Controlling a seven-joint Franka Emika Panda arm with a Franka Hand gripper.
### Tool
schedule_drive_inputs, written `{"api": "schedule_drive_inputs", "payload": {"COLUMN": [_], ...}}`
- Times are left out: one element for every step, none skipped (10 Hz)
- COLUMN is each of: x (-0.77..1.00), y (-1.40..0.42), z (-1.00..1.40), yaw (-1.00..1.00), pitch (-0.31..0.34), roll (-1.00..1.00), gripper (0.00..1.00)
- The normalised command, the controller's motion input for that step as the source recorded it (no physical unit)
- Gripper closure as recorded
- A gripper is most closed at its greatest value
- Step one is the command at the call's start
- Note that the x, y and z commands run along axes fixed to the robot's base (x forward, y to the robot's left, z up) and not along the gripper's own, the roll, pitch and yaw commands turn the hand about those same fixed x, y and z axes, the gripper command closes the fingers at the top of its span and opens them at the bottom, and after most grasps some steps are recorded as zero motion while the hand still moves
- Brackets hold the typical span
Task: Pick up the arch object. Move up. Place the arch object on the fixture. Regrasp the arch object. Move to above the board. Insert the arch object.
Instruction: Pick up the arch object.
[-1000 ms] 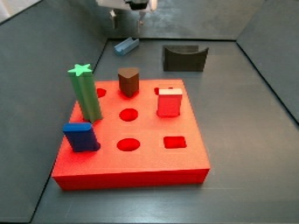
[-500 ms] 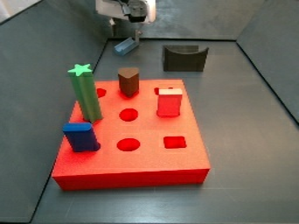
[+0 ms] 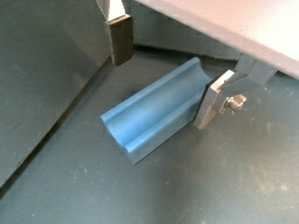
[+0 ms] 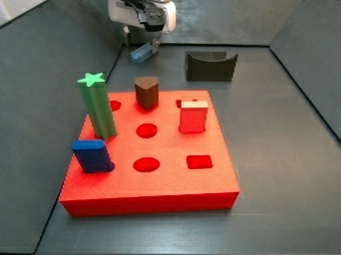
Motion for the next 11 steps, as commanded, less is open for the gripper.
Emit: {"api": "schedule_drive_inputs", "payload": {"x": [0.00,0.09,0.07,0.10,0.08,-0.07,-0.03,0.00,0.00,0.00,0.00], "y": [-0.08,-0.14,-0.04,0.00,0.00,0.00,0.08,-0.01,0.00,0.00,0.00], "z": [-0.67,-0.77,-0.61,-0.48,-0.51,-0.47,-0.18,0.00,0.00,0.00,0.00], "yaw": [-0.02,-0.01,-0.02,-0.06,-0.05,-0.06,-0.01,0.00,0.00,0.00,0.00], "pitch": [-0.026,-0.050,-0.071,-0.050,-0.083,-0.221,-0.127,-0.041,0.000,0.000,0.000], "roll": [-0.06,0.00,-0.07,-0.12,-0.14,-0.21,-0.18,0.00,0.00,0.00,0.00], "gripper": [0.00,0.00,0.00,0.00,0.00,0.00,0.00,0.00,1.00,1.00,1.00]}}
